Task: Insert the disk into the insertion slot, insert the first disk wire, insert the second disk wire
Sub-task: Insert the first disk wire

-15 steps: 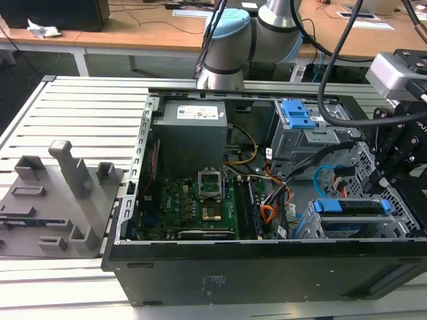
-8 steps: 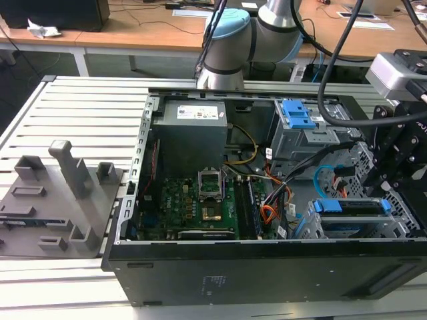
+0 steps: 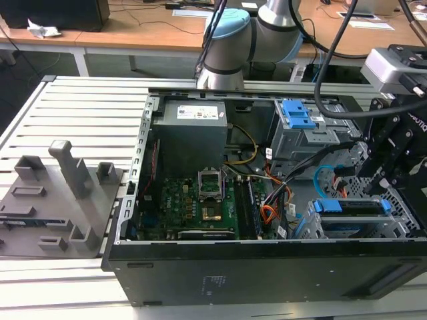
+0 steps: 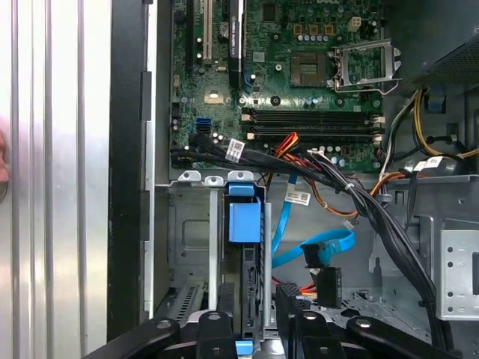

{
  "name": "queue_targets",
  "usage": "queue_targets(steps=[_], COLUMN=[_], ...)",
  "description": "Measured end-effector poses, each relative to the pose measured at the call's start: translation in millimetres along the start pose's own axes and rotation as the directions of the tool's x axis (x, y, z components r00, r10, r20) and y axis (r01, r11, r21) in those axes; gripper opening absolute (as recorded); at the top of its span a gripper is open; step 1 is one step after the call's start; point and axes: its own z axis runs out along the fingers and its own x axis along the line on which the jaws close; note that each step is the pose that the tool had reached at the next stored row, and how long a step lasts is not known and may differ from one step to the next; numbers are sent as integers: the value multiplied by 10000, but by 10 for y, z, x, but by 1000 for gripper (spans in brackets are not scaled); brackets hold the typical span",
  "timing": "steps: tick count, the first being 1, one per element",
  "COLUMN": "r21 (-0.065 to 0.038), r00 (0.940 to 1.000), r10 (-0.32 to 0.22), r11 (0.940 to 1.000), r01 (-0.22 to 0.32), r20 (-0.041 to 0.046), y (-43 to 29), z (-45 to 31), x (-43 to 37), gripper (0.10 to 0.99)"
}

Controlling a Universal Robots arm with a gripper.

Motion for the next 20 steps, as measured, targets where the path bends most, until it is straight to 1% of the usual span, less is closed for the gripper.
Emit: queue_targets(steps=[9,11,13,15,18,19,20], r21=[0,0,0,1,0,0,0], r00=[10000,10000,10000,10000,10000,10000,10000], r10=[0,0,1,1,-1,2,2], r11=[10000,10000,10000,10000,10000,10000,10000], r01=[0,0,-1,-1,1,-2,-2], r20=[-7,-12,-11,-12,-12,-13,-13], y=[4,7,13,24,26,26,26], z=[-1,-2,2,23,94,121,130], x=[-244,-310,-345,-371,-413,-447,-467], gripper=[361,361,361,361,361,361,361])
